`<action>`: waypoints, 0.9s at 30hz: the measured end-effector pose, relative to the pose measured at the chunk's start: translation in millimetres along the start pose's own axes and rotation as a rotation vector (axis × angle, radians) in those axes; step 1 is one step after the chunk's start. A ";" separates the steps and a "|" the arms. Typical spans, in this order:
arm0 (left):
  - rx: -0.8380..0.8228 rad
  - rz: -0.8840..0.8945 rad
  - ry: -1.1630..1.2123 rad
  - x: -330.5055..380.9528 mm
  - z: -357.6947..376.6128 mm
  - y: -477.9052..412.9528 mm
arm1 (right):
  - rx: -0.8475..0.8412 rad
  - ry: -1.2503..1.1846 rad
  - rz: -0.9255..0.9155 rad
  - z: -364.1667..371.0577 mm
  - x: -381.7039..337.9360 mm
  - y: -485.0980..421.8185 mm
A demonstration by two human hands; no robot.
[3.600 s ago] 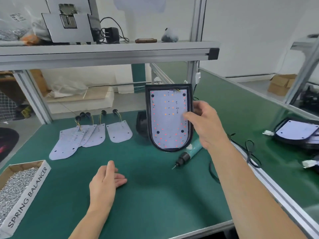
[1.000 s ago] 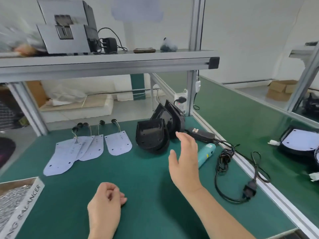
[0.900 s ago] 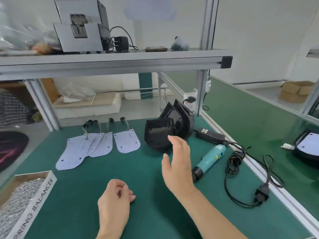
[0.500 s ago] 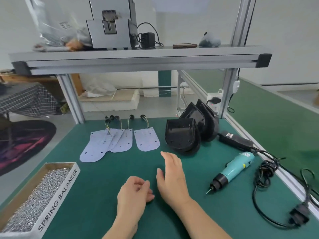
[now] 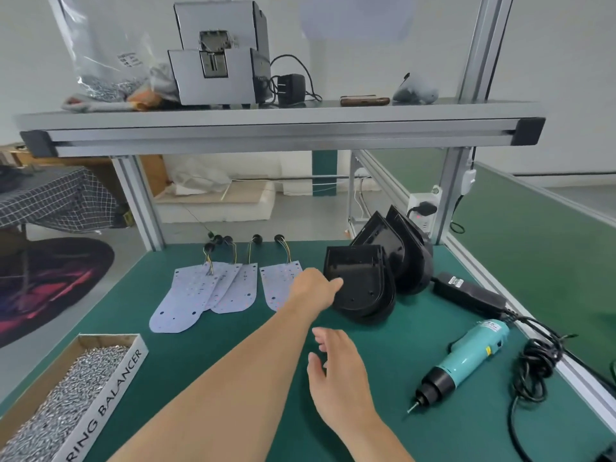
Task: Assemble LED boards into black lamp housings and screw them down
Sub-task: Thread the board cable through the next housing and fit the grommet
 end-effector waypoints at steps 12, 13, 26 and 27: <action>0.308 0.166 0.203 -23.3 -33.3 58.7 | 0.202 -0.409 0.129 -21.1 4.2 1.2; 0.323 0.181 0.205 -34.2 -39.5 67.5 | 0.245 -0.471 0.142 -24.5 3.3 2.3; 0.437 -0.070 -0.187 -140.2 -120.0 37.9 | 0.154 -0.431 0.249 -17.0 14.2 -2.4; 0.391 -0.173 -0.298 -152.6 -130.8 21.8 | 0.147 -0.417 0.237 -16.6 13.2 -2.4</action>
Point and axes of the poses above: each hand's wrist, its own y-axis away from the middle knuckle, its own z-axis out of the palm, x = y × z, the point moved 5 cm from there along -y, towards the middle knuckle, and after that the axes turned 1 degree about z, right-handed, at the moved point
